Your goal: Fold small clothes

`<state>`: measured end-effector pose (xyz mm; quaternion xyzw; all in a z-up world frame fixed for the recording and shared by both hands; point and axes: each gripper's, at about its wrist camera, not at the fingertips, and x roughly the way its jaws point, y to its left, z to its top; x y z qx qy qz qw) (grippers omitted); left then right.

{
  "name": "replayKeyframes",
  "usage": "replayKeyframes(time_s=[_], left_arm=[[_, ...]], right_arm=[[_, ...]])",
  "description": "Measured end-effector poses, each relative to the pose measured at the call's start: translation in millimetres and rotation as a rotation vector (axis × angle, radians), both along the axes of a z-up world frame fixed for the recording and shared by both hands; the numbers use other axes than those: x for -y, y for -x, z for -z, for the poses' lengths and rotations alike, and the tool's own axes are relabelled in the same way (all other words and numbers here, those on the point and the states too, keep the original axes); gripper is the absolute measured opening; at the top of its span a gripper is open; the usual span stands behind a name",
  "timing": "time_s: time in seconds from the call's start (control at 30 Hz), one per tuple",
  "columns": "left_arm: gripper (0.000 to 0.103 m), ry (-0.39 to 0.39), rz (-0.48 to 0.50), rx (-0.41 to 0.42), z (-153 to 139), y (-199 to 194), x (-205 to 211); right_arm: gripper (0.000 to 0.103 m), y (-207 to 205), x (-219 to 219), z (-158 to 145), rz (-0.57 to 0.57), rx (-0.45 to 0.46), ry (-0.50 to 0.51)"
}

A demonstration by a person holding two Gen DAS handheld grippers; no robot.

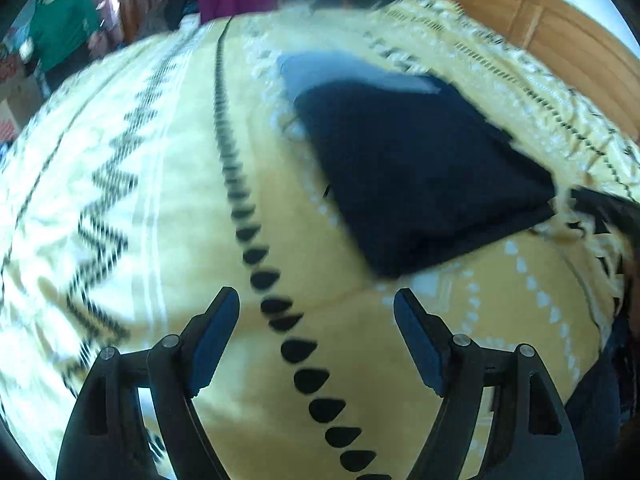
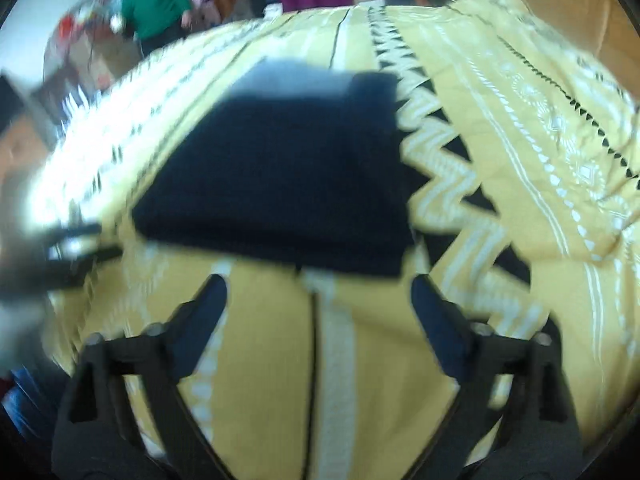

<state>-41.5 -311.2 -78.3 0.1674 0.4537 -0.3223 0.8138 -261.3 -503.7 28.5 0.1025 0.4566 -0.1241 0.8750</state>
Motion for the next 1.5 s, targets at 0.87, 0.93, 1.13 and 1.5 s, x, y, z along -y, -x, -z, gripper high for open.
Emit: replayKeyframes(time_s=[0.87,0.93,1.13,1.5], left_arm=[[0.103,-0.031,-0.111,0.028,34.7,-0.1,13.2],[0.103,-0.025,-0.112,0.018,35.1,-2.8,13.7],[0.103,-0.011,-0.100,0.049,37.6,-0.2,14.3],[0.103,0.029,-0.089,0.056,39.6,-4.1,10.7]], right_arm=[[0.103,-9.4,-11.7,61.7,0.196,-0.119,-0.034],[0.103,-10.0,-12.4,62.5,0.202,-0.114,-0.023],[0.103,-11.1,-13.3,63.9,0.205,-0.106,-0.011],[0.103,-15.2,-2.5,59.9,0.124,-0.153,-0.057]])
